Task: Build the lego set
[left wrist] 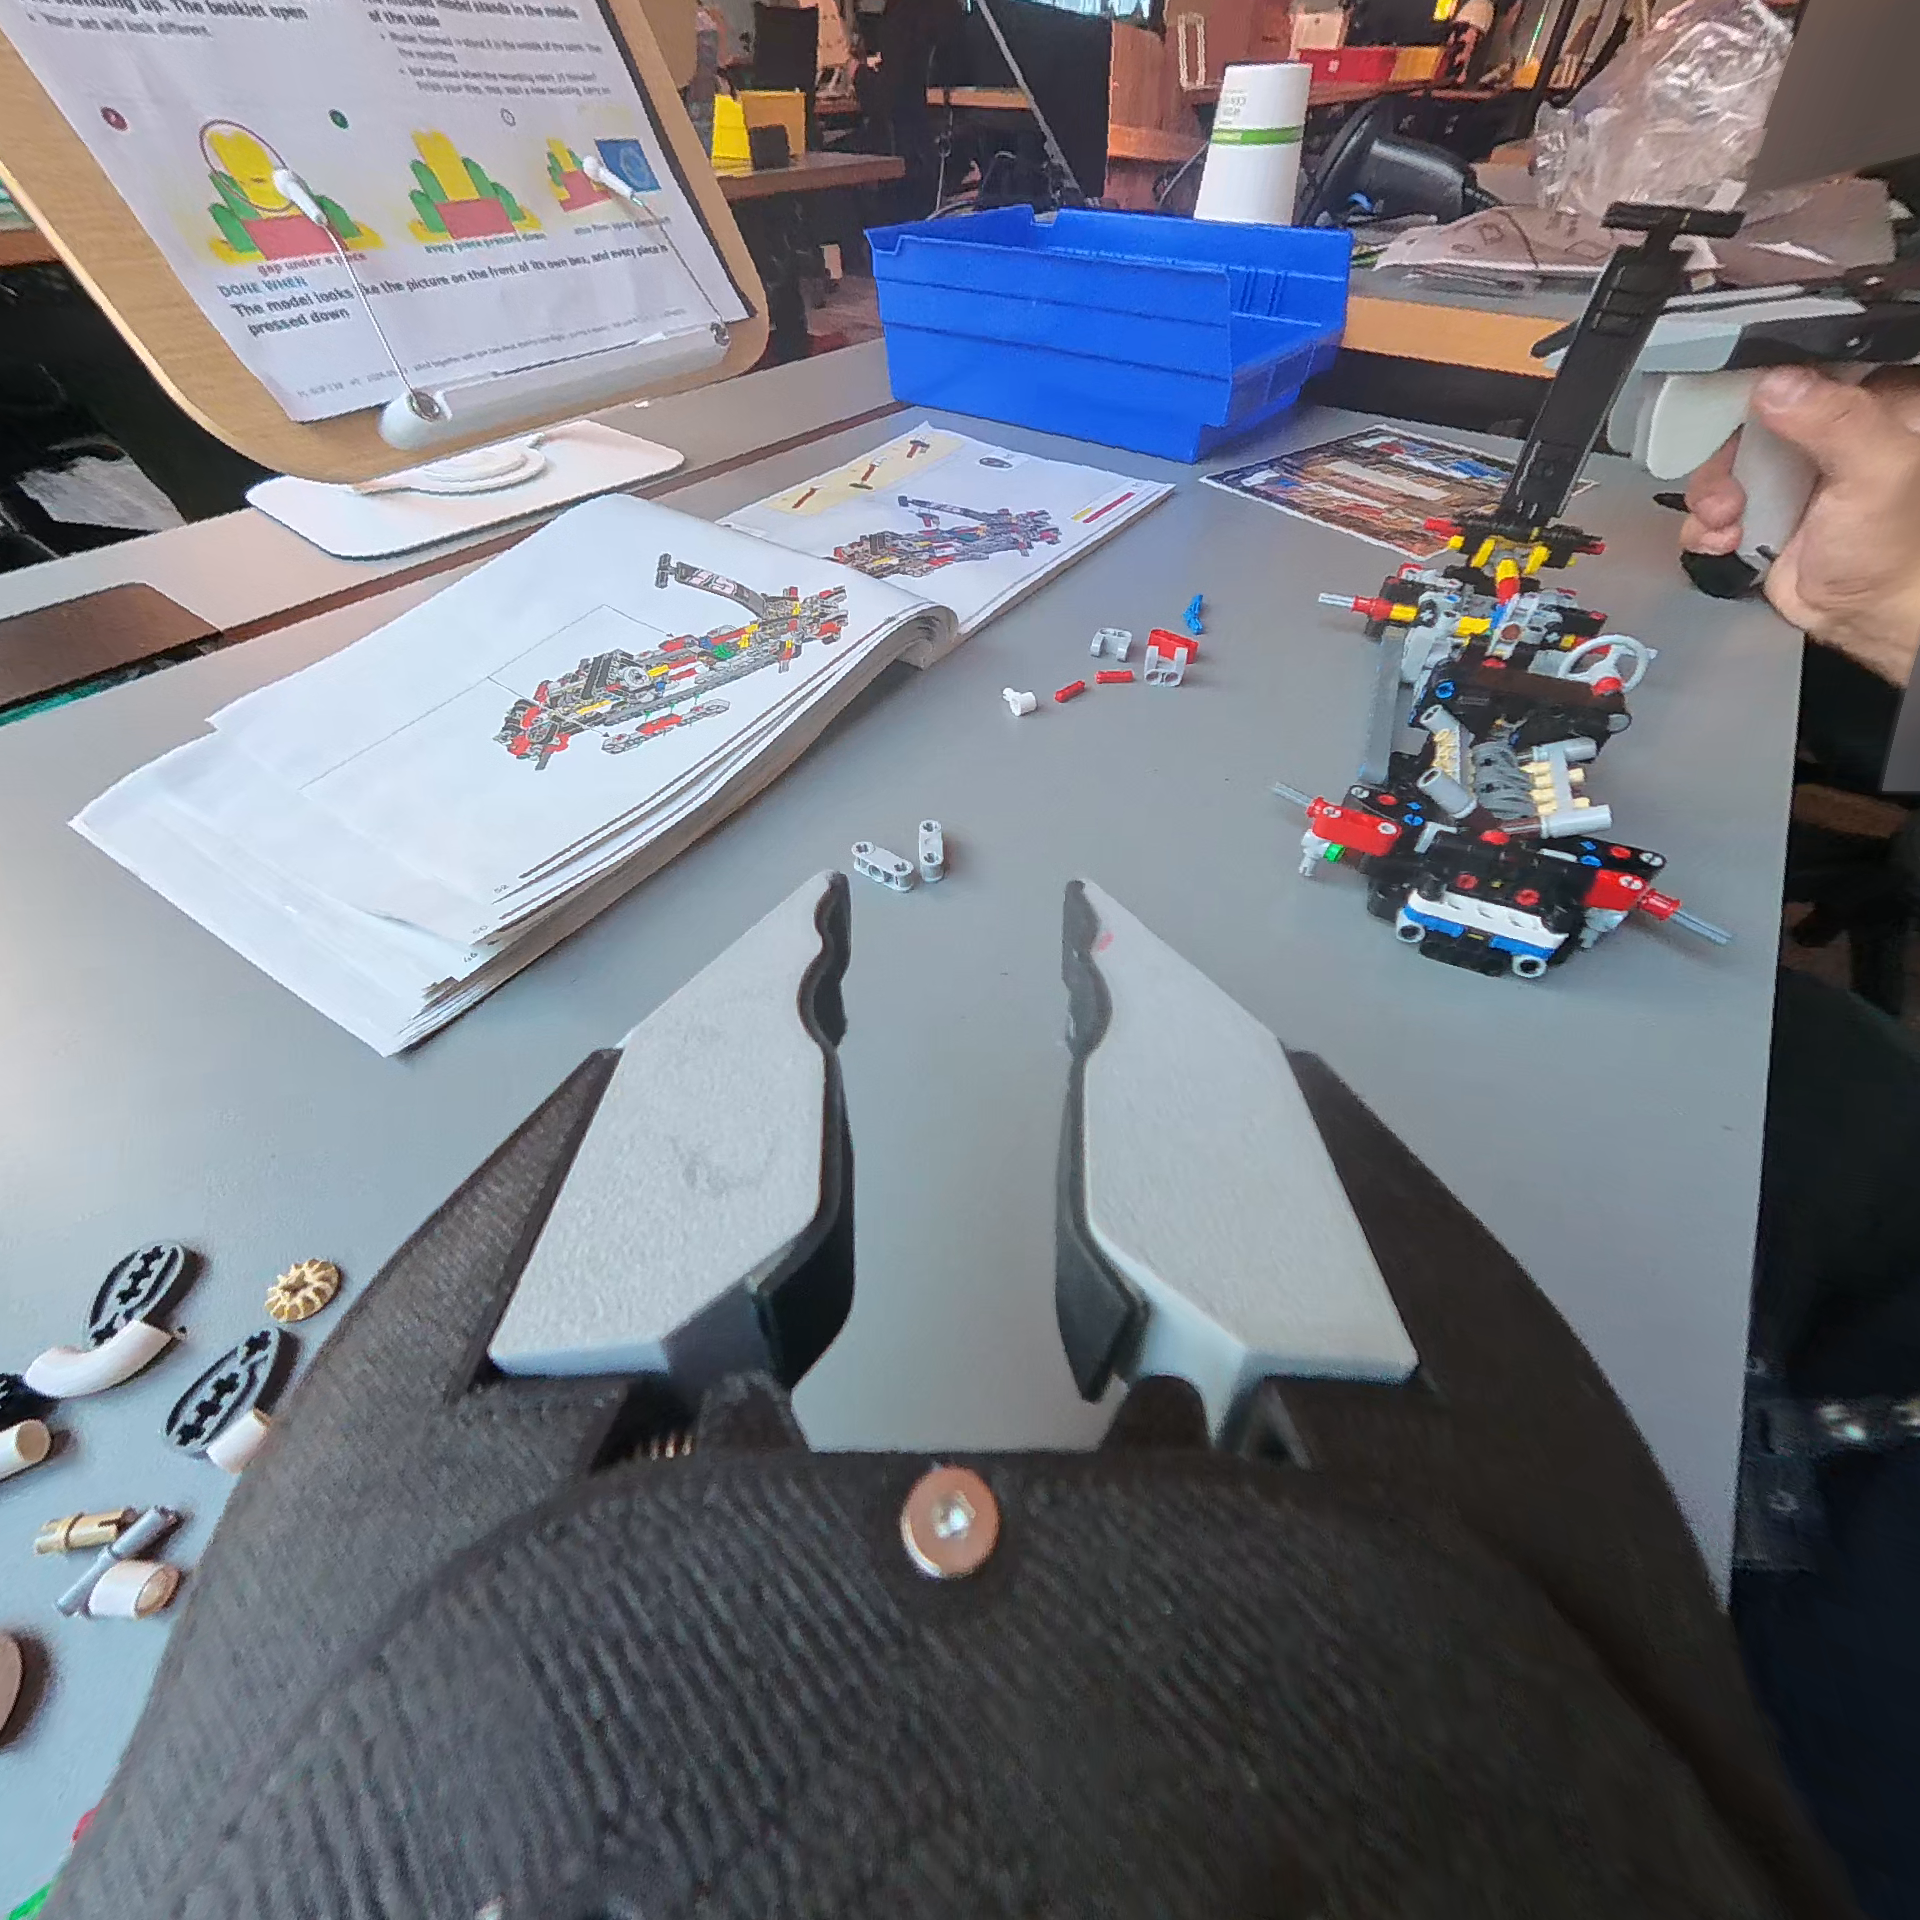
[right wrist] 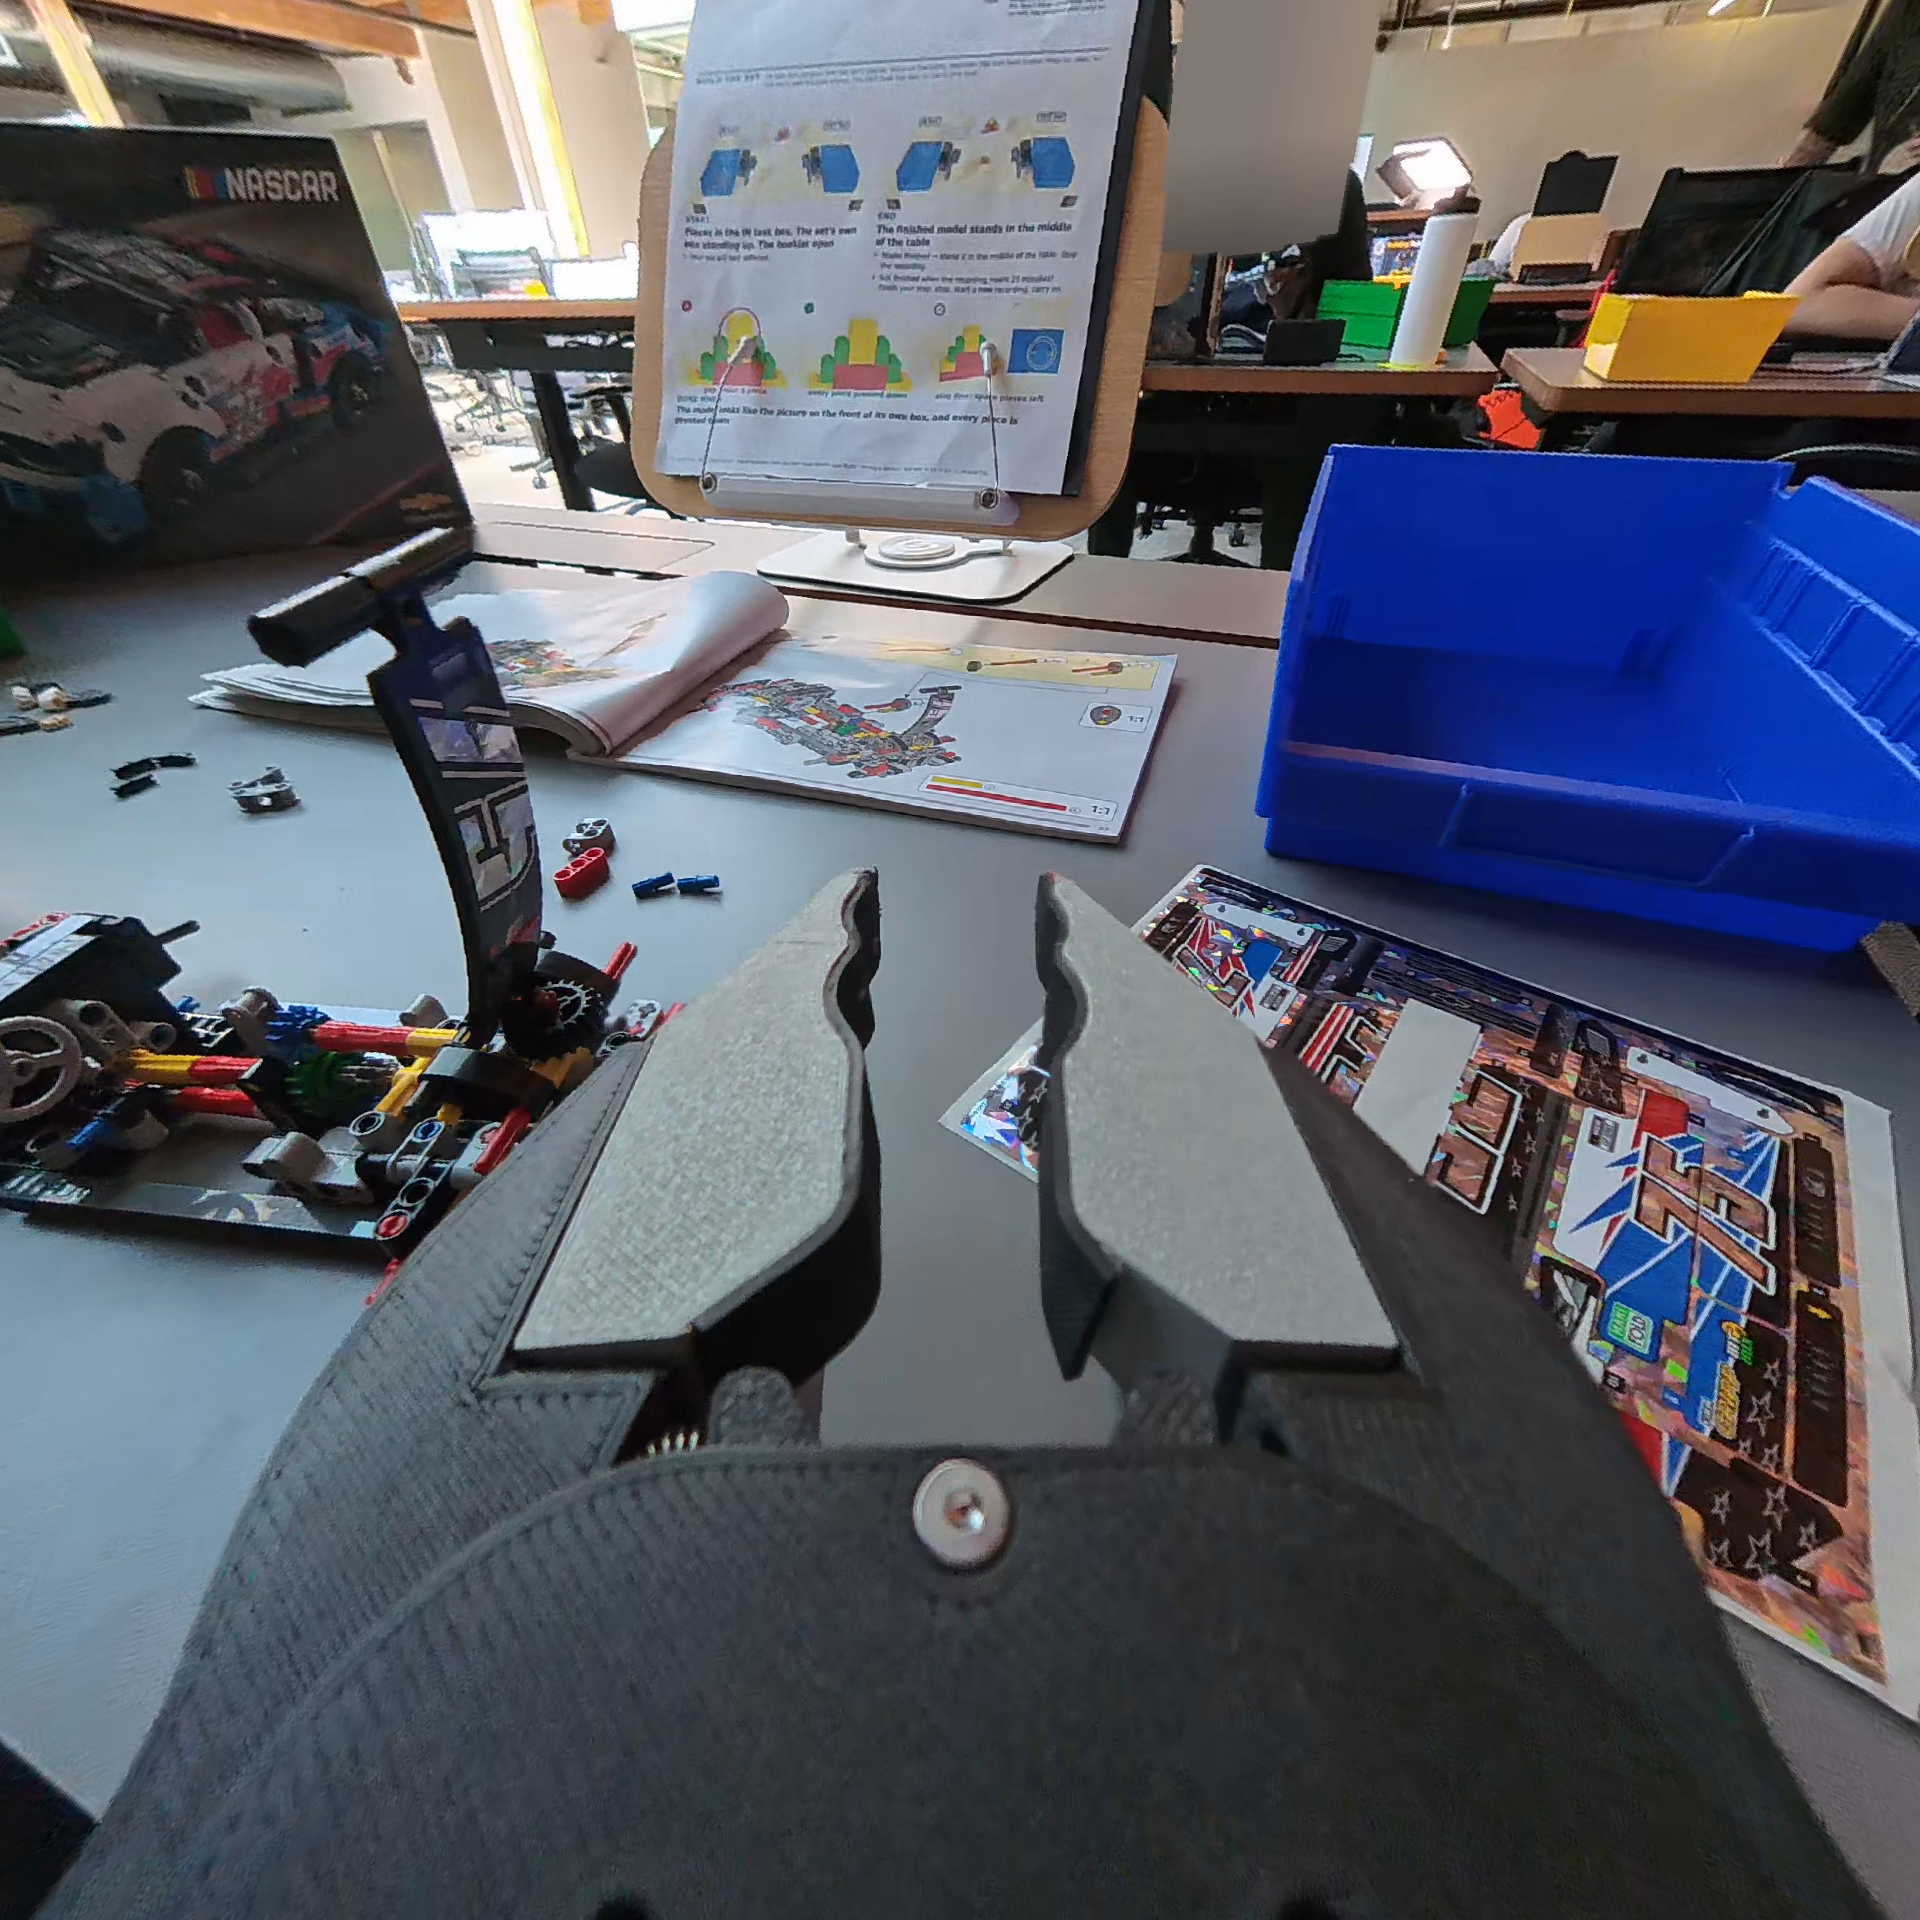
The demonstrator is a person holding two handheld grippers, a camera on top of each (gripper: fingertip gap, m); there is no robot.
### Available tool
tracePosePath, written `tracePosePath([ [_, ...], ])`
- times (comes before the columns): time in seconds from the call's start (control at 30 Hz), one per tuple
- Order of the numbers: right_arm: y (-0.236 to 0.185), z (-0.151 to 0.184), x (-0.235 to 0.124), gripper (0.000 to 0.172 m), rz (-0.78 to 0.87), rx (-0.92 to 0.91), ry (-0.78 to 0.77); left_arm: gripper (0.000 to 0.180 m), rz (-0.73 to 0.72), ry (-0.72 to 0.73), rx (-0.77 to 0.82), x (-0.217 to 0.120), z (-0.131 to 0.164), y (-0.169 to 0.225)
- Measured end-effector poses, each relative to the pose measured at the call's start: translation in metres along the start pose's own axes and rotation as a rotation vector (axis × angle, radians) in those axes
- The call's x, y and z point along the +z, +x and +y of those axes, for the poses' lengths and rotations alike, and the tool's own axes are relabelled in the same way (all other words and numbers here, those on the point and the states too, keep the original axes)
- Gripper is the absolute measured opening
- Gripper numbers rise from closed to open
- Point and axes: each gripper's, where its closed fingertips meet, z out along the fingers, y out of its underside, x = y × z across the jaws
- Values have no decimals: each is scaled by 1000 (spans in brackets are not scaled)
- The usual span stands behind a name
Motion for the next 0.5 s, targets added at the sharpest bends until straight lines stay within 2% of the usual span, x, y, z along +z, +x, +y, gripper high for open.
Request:
tracePosePath([
  [0.33, -2, -7, -6, 27, -61, 68, 57, 46, -71, -31, 169, 4, 3, 10],
  [0.5, -3, -9, -7, 28, -89, 97, 68, 46, -103, -46, 190, 5, 5, 8],
])
